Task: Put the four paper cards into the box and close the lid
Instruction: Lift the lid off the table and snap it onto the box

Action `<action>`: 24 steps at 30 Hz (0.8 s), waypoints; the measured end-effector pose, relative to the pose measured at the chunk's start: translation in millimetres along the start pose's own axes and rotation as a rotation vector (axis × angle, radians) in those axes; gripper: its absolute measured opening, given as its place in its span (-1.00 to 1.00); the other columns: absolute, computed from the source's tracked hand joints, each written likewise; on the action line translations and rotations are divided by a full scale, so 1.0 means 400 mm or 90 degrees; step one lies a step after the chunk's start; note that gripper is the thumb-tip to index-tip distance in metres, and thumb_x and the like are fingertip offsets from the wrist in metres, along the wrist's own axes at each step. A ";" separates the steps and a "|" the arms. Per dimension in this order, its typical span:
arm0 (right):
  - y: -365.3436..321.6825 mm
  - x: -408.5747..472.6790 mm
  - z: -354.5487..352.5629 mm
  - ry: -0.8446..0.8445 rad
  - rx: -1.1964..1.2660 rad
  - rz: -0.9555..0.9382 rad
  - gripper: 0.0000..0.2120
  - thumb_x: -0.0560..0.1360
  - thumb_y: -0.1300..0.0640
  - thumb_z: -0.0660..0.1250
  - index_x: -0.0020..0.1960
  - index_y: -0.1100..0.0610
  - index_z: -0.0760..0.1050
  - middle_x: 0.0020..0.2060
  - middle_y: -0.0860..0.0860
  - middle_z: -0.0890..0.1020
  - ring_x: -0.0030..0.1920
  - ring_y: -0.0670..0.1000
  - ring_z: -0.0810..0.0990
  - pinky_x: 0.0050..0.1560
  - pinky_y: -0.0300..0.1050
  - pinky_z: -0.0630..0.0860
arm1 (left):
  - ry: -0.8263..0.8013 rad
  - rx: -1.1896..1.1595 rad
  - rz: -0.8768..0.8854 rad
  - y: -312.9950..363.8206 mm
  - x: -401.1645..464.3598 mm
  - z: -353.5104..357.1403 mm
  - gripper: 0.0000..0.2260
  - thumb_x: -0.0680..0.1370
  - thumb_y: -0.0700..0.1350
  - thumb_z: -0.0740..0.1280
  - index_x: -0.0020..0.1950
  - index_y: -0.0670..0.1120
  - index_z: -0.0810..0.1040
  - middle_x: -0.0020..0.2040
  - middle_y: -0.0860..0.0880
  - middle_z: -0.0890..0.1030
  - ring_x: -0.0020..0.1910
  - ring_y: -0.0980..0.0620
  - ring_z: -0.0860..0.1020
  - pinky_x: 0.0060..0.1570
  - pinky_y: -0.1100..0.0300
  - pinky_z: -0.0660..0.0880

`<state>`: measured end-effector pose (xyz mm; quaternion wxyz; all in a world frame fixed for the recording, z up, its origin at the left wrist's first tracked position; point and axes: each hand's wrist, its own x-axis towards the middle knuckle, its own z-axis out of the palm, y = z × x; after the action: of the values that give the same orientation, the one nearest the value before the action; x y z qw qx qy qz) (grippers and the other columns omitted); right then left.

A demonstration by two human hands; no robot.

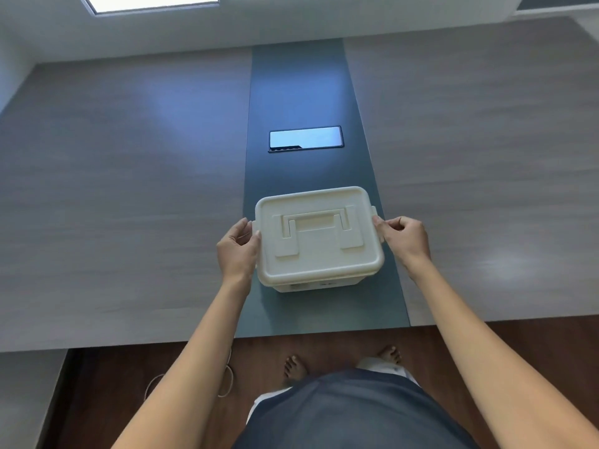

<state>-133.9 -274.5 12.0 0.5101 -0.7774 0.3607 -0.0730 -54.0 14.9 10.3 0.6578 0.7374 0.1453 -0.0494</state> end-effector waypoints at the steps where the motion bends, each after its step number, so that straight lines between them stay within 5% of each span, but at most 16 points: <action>1: 0.002 -0.002 0.001 -0.003 0.001 0.003 -0.63 0.46 -0.11 0.46 -0.17 0.23 0.61 -0.27 -0.01 0.66 -0.25 -0.05 0.57 -0.28 -0.22 0.43 | 0.002 0.002 -0.001 -0.002 -0.002 -0.001 -0.54 0.53 -0.26 0.43 0.42 -0.24 0.47 0.24 -0.13 0.62 0.19 0.02 0.61 0.29 0.14 0.50; 7: 0.008 -0.012 0.010 -0.015 0.003 0.004 -0.65 0.44 -0.10 0.49 -0.16 0.22 0.62 -0.23 0.01 0.69 -0.20 -0.02 0.61 -0.21 -0.19 0.47 | 0.003 0.013 -0.020 -0.030 -0.002 -0.011 -0.53 0.52 -0.25 0.44 0.43 -0.24 0.46 0.26 -0.14 0.62 0.20 0.03 0.60 0.32 0.10 0.48; 12: 0.018 -0.016 0.004 -0.051 -0.007 0.024 -0.61 0.45 -0.13 0.46 -0.17 0.22 0.62 -0.22 0.03 0.70 -0.20 -0.03 0.60 -0.23 -0.20 0.48 | -0.020 0.021 -0.017 -0.047 0.003 -0.014 -0.53 0.54 -0.18 0.44 0.43 -0.18 0.46 0.26 -0.06 0.61 0.11 0.11 0.62 0.16 0.21 0.54; 15: 0.031 -0.011 0.006 -0.081 0.007 0.040 -0.59 0.46 -0.20 0.42 -0.13 0.17 0.64 -0.19 0.03 0.72 -0.13 0.03 0.67 -0.08 -0.05 0.59 | -0.054 0.031 -0.039 -0.066 0.006 -0.022 -0.60 0.57 -0.07 0.41 0.39 -0.14 0.52 0.23 -0.02 0.64 0.11 0.07 0.64 0.06 0.26 0.57; 18: 0.035 -0.002 0.017 -0.156 0.043 0.069 -0.60 0.49 -0.23 0.35 -0.05 0.11 0.66 -0.14 0.00 0.75 -0.10 0.05 0.70 0.08 0.13 0.64 | -0.117 0.021 -0.147 -0.082 0.004 -0.035 -0.63 0.59 0.10 0.33 0.31 -0.07 0.58 0.15 -0.01 0.70 0.15 -0.03 0.65 0.16 0.06 0.58; 24: 0.006 0.003 0.025 -0.226 0.136 0.144 -0.61 0.61 -0.04 0.28 0.07 0.29 0.62 -0.15 0.09 0.70 -0.17 0.09 0.66 0.04 0.12 0.62 | -0.163 -0.046 -0.235 -0.064 0.018 -0.047 -0.67 0.61 0.06 0.31 0.24 -0.13 0.59 0.07 -0.07 0.72 -0.09 0.02 0.69 -0.18 0.18 0.58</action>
<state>-129.4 -268.5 4.9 0.6501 -0.6741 0.3403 0.0846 -56.4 36.7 -13.6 0.6767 0.6620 0.1947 -0.2568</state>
